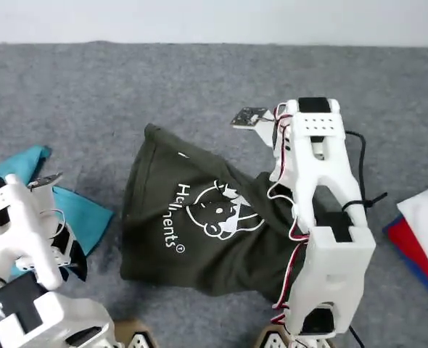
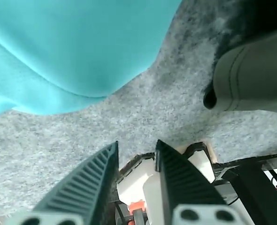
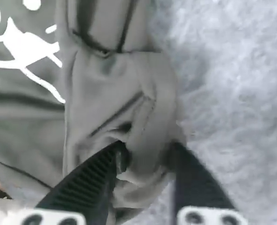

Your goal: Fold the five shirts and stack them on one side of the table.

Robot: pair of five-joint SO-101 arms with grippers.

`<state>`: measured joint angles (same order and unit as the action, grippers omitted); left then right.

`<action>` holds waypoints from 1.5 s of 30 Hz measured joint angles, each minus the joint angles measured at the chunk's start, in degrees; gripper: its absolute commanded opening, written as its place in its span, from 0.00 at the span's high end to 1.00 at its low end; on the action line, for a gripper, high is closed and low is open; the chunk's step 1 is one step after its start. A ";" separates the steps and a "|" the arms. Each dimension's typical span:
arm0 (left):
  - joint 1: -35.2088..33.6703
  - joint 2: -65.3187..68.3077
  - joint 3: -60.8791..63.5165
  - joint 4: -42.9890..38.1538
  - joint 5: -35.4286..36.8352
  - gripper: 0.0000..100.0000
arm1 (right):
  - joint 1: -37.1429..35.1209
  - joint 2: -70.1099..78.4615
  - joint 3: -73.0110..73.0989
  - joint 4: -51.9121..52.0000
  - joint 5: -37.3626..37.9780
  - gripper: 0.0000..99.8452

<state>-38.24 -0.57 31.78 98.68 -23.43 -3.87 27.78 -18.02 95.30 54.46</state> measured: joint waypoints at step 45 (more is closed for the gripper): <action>0.00 0.00 0.00 0.00 0.00 0.88 | 8.79 -0.09 -15.30 -10.55 -11.34 0.77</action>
<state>-38.24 -0.57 31.78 98.68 -23.43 4.92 27.69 -33.32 84.75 43.12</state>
